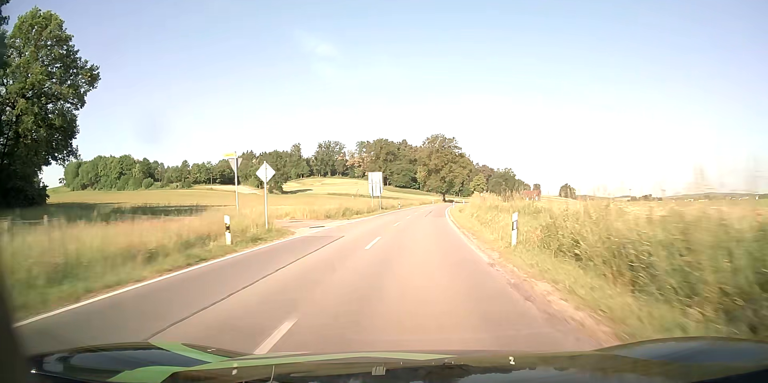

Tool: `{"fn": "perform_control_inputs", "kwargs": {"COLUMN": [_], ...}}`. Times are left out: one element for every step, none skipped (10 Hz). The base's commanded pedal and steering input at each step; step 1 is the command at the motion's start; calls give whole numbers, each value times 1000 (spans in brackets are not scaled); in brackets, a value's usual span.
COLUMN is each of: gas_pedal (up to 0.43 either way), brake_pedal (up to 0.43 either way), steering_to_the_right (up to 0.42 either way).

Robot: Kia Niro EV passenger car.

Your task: Follow the waypoints while adhering to traffic rules and regulations

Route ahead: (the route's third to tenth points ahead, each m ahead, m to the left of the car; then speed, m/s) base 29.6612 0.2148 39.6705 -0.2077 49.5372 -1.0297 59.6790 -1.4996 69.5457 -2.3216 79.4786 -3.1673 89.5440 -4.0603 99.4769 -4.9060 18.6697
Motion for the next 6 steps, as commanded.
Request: {"fn": "perform_control_inputs", "kwargs": {"gas_pedal": [268,268,260,209,189,189], "brake_pedal": [0,0,0,0,0,0], "steering_to_the_right": [12,11,9,5,4,4]}}
